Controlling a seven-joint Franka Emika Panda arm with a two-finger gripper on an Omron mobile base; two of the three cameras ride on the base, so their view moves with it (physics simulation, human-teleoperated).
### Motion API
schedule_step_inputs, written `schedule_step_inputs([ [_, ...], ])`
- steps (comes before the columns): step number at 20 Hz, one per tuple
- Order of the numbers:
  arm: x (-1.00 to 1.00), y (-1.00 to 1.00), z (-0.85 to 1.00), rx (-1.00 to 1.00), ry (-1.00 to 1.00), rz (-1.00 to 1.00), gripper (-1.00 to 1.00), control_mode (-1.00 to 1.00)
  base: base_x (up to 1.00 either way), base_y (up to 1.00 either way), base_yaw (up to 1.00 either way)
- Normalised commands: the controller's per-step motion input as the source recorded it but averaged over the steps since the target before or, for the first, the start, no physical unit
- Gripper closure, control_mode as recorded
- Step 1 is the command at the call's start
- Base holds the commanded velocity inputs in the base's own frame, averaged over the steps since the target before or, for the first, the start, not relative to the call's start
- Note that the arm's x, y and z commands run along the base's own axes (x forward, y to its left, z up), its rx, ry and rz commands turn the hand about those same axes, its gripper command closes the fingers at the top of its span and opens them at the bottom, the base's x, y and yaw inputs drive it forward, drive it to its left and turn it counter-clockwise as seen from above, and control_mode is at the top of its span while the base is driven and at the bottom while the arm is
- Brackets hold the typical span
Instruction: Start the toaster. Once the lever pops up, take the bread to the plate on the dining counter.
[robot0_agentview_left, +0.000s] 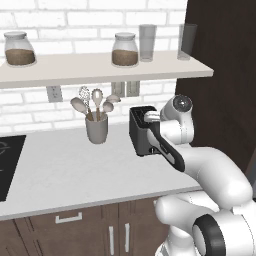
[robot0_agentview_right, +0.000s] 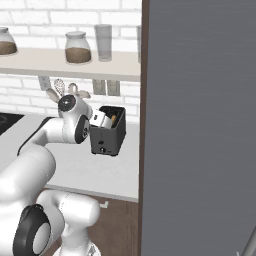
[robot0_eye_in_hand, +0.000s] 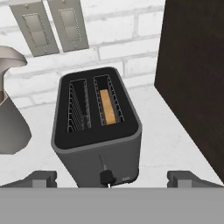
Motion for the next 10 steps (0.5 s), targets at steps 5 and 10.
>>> schedule_step_inputs([
  [5, 0.00, 0.00, 0.00, 0.00, 0.00, 0.00, -1.00, -1.00, 0.00, 0.00, 0.00],
  [10, 0.00, 0.00, 0.00, 0.00, 0.00, 0.00, -1.00, -1.00, 0.00, 0.00, 0.00],
])
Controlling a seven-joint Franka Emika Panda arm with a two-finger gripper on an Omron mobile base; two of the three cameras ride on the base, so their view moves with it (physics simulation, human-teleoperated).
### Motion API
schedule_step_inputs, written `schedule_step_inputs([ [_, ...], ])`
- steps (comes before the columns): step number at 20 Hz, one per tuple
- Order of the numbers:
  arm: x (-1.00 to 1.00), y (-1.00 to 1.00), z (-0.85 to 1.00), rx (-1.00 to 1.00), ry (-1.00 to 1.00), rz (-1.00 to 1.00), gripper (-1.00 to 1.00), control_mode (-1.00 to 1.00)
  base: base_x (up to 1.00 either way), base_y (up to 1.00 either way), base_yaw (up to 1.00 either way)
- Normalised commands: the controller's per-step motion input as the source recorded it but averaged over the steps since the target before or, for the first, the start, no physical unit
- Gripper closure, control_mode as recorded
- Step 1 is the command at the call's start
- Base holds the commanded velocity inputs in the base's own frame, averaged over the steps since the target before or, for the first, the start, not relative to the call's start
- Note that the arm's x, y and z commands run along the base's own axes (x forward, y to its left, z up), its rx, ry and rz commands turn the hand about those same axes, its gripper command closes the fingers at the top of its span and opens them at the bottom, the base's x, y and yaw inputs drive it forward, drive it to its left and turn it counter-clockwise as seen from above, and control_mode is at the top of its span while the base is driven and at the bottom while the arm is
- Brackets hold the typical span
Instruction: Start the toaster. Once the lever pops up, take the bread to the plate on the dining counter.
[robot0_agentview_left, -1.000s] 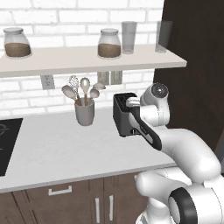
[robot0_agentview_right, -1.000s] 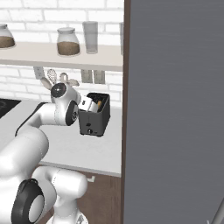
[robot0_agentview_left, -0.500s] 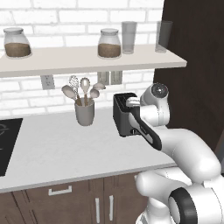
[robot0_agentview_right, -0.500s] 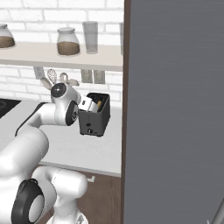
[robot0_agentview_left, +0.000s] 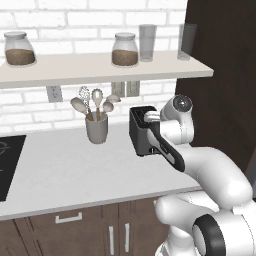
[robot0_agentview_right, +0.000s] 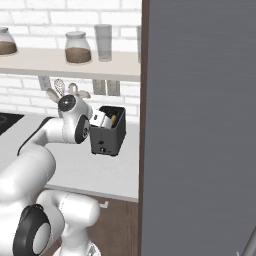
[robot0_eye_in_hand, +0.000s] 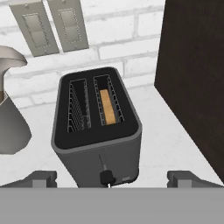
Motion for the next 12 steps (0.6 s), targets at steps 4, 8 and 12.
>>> schedule_step_inputs([
  [4, 0.00, 0.00, 0.00, 0.00, 0.00, 0.00, -1.00, -1.00, 0.00, 0.00, 0.00],
  [8, 0.00, 0.00, 0.00, 0.00, 0.00, 0.00, -1.00, -1.00, 0.00, 0.00, 0.00],
  [12, 0.00, 0.00, 0.00, 0.00, 0.00, 0.00, -1.00, -1.00, 0.00, 0.00, 0.00],
])
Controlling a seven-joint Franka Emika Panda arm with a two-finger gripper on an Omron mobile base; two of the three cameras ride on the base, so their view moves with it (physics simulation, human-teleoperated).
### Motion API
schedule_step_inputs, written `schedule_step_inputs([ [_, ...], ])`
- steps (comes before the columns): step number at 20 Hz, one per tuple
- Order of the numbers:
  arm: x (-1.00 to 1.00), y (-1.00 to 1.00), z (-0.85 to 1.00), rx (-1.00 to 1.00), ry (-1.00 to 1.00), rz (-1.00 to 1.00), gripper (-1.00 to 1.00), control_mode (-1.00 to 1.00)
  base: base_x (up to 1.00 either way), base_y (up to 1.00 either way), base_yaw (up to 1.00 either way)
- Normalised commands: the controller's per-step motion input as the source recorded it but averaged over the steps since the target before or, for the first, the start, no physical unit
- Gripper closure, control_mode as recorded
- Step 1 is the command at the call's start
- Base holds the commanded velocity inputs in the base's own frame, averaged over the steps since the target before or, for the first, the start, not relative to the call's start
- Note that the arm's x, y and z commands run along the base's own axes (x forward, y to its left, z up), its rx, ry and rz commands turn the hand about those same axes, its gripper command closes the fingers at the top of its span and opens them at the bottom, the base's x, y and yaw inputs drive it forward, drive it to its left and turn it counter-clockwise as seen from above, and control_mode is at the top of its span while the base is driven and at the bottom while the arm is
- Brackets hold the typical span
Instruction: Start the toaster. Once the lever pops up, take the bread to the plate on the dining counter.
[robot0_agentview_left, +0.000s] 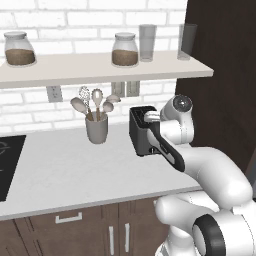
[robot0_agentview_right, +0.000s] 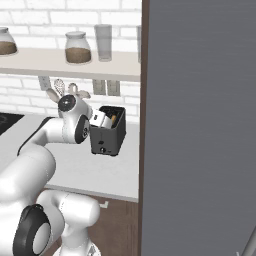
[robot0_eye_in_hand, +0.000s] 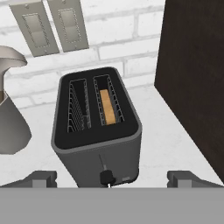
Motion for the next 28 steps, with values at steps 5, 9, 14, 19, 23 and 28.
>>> schedule_step_inputs([
  [5, 0.00, 0.00, 0.00, 0.00, 0.00, 0.00, -1.00, -1.00, 0.00, 0.00, 0.00],
  [9, 0.00, 0.00, 0.00, 0.00, 0.00, 0.00, -1.00, -1.00, 0.00, 0.00, 0.00],
  [14, 0.00, 0.00, 0.00, 0.00, 0.00, 0.00, -1.00, -1.00, 0.00, 0.00, 0.00],
  [19, 0.00, 0.00, 0.00, 0.00, 0.00, 0.00, -1.00, -1.00, 0.00, 0.00, 0.00],
  [23, 0.00, 0.00, 0.00, 0.00, 0.00, 0.00, -1.00, -1.00, 0.00, 0.00, 0.00],
  [28, 0.00, 0.00, 0.00, 0.00, 0.00, 0.00, -1.00, -1.00, 0.00, 0.00, 0.00],
])
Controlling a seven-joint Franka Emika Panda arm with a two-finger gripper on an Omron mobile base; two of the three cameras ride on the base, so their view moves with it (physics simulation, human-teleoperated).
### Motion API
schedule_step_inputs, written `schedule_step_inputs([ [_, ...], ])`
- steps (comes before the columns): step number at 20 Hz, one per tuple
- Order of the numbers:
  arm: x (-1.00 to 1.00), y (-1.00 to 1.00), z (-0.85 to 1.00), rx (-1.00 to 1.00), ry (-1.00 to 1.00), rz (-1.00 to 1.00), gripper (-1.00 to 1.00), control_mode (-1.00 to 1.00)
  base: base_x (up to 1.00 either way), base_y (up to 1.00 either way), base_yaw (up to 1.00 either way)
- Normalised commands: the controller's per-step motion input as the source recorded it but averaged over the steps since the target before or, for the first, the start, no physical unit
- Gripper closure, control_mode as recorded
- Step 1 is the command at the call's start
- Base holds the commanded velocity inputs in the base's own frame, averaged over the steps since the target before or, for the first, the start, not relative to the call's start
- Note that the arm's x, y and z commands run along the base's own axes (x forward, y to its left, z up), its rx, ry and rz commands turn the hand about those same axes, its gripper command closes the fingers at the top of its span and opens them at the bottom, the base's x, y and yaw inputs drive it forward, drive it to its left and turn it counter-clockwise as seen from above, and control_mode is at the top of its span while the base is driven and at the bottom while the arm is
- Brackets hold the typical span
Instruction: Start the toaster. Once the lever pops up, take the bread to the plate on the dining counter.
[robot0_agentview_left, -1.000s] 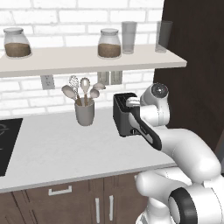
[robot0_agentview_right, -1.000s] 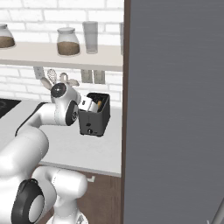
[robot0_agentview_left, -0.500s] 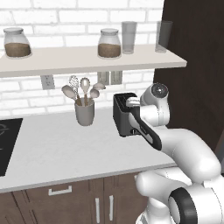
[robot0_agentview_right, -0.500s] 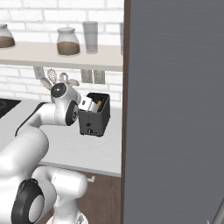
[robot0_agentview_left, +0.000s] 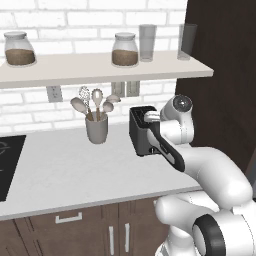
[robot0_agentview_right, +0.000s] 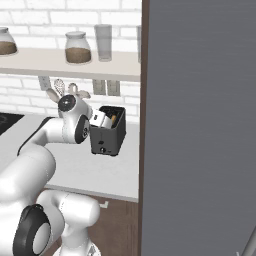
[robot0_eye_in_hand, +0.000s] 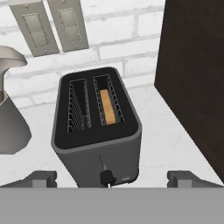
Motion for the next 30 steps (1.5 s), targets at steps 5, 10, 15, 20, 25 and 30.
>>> schedule_step_inputs([
  [5, 0.00, 0.00, 0.00, 0.00, 0.00, 0.00, -1.00, -1.00, 0.00, 0.00, 0.00],
  [10, 0.00, 0.00, 0.00, 0.00, 0.00, 0.00, -1.00, -1.00, 0.00, 0.00, 0.00],
  [15, 0.00, 0.00, 0.00, 0.00, 0.00, 0.00, -1.00, -1.00, 0.00, 0.00, 0.00],
  [20, 0.00, 0.00, 0.00, 0.00, 0.00, 0.00, -1.00, -1.00, 0.00, 0.00, 0.00],
  [25, 0.00, 0.00, 0.00, 0.00, 0.00, 0.00, -1.00, -1.00, 0.00, 0.00, 0.00],
  [30, 0.00, 0.00, 0.00, 0.00, 0.00, 0.00, -1.00, -1.00, 0.00, 0.00, 0.00],
])
